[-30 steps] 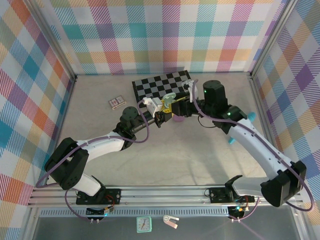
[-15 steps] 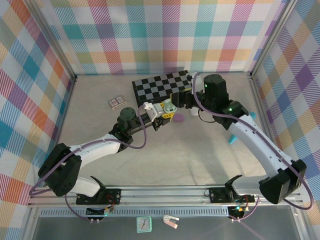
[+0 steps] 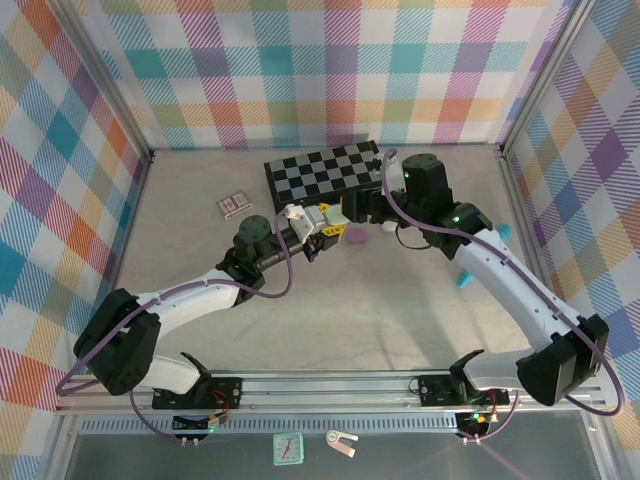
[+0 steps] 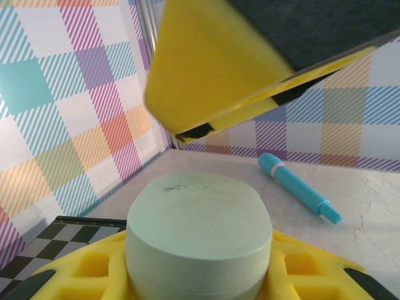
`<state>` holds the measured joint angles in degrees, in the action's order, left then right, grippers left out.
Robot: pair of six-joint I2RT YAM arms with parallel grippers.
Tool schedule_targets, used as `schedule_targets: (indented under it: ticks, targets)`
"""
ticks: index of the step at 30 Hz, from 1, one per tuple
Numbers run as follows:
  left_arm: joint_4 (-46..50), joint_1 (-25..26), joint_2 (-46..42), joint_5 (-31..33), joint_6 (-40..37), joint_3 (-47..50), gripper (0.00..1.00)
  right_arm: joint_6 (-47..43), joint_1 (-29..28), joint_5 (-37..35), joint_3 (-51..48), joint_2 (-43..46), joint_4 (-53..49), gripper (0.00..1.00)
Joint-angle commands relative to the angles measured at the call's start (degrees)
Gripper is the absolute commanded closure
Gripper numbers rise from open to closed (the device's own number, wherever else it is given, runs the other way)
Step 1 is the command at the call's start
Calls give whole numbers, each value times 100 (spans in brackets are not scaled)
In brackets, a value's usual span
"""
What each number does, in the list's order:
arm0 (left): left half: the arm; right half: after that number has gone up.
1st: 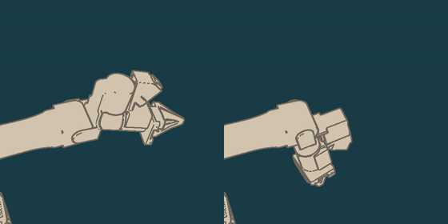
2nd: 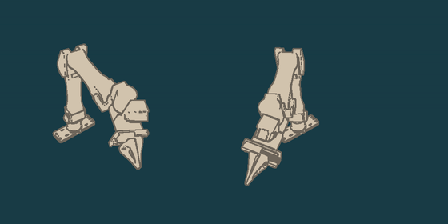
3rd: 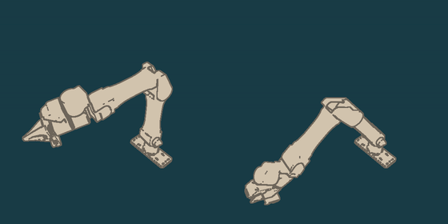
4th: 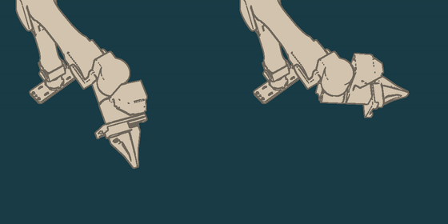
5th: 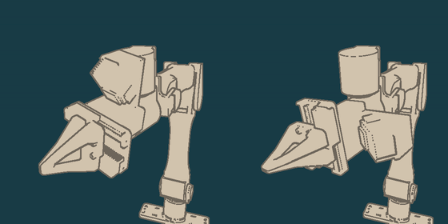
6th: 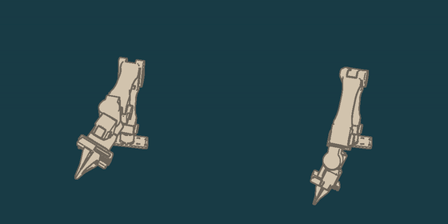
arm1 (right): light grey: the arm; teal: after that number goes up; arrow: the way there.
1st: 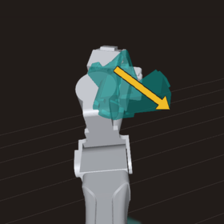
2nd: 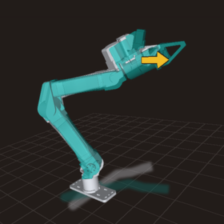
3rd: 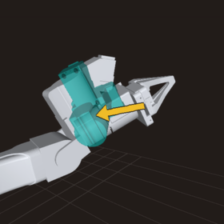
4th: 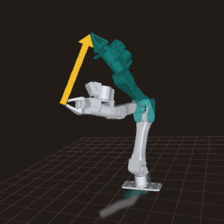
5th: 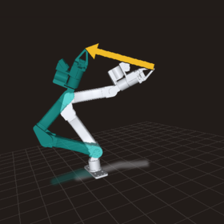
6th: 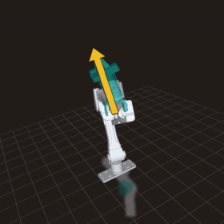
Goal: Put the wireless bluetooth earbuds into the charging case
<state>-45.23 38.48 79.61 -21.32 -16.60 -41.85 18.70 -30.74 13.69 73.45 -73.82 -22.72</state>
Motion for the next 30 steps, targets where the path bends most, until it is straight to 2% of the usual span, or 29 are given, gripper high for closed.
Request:
schedule_targets:
  ticks: [1,4,7,12,18,22,30]
  targets:
    - [-454,-47,-108,-57,223,-12,69,789,251,908,-302,330,696,30]
    - [-876,-77,-121,-148,543,34,69,1761,601,1951,-688,386,1458,29]
    - [-1202,-78,-96,-227,813,39,69,2852,770,2676,-1061,352,2367,29]
    - [-1330,-77,-39,-230,1001,-33,69,4085,770,3531,-1465,119,3710,30]
    - [-1361,-77,58,-276,1027,-109,69,4975,769,3786,-1761,-164,4755,38]
    - [-1311,-78,65,-234,1027,-100,69,5237,762,3829,-1847,-264,4985,46]
    - [-1155,-77,92,-190,922,-104,69,5234,762,3799,-1878,-239,4977,72]
